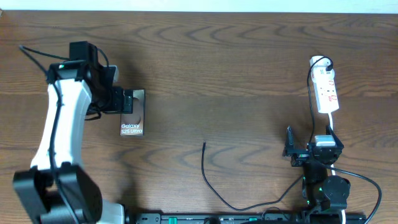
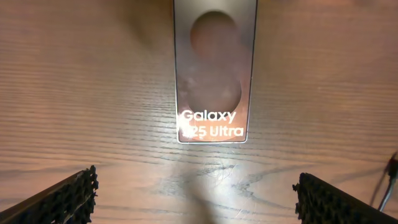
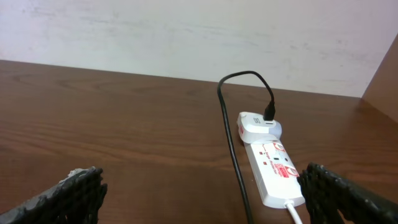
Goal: Plug charger to phone and switch on socket
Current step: 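Move the left gripper forward over the Galaxy phone and lower onto it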
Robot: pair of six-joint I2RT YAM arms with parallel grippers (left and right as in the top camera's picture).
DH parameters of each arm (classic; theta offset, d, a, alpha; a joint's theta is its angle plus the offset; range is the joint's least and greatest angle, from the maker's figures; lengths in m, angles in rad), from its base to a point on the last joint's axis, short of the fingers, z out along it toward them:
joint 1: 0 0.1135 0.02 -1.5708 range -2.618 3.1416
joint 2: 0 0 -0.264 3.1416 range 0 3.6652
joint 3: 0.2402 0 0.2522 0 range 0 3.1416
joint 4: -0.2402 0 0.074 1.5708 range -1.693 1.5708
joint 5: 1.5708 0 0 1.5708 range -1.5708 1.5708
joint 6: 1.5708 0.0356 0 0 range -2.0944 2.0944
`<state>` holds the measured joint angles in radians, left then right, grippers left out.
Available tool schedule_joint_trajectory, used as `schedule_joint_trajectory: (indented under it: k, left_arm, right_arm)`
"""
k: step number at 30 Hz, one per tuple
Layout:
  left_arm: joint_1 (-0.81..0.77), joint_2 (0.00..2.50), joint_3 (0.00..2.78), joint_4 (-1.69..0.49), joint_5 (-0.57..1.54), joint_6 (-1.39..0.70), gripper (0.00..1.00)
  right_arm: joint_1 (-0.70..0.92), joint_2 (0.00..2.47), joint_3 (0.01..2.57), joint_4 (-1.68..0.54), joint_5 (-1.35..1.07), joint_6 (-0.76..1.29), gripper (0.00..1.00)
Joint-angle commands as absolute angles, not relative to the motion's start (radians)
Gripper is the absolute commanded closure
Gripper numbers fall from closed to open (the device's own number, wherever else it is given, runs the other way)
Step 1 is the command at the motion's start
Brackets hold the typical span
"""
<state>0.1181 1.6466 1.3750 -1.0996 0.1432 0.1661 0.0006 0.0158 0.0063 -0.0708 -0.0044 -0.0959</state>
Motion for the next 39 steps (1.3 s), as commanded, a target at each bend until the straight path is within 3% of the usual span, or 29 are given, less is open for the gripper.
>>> schedule_joint_trajectory:
  k: [1, 39]
  left_arm:
    - [0.123, 1.697, 1.394, -1.106, 0.150, 0.182, 0.00]
    - [0.090, 1.796, 1.327, -0.955, 0.223, 0.157, 0.00]
  right_arm:
    - [0.007, 0.015, 0.006, -0.075, -0.007, -0.106, 0.01]
    - [0.007, 0.015, 0.006, -0.075, -0.006, -0.105, 0.01]
